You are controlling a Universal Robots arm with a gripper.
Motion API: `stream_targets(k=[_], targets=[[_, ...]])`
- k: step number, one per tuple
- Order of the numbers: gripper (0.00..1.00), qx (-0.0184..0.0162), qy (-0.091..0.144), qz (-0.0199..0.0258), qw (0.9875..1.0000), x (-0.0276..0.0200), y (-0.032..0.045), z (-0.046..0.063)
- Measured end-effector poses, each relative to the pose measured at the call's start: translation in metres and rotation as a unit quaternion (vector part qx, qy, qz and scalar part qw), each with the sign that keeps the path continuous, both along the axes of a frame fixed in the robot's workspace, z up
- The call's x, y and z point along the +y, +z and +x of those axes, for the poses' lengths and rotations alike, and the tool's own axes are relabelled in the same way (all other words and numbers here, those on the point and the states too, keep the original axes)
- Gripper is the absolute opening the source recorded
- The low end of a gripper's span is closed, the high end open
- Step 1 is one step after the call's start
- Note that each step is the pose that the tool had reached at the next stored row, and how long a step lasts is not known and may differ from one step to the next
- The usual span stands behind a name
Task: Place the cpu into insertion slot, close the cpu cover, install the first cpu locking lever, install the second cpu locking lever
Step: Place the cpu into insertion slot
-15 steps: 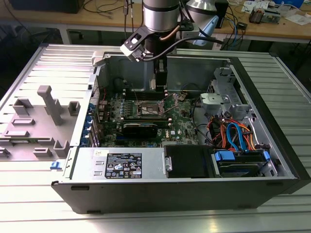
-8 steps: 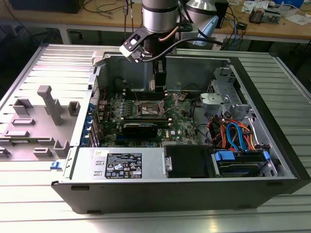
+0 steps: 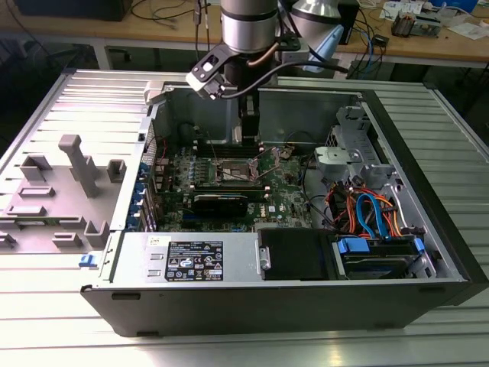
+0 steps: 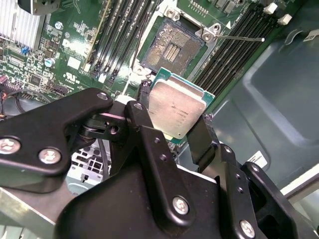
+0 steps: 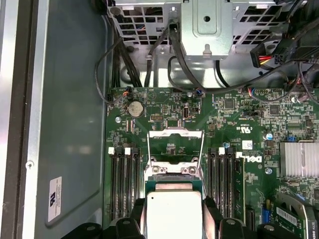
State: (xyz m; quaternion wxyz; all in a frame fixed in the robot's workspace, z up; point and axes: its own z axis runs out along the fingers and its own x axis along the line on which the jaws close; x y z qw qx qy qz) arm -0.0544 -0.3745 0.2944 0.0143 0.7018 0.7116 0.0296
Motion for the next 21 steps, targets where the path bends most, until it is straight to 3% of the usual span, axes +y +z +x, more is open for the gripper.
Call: stream_targets(k=[13,21], targets=[[0.55,0.0001,0.0,0.0,1.0,-0.0012,-0.0293,-0.004],[0.55,0.0001,0.0,-0.0001,1.0,-0.0012,-0.0299,-0.004]])
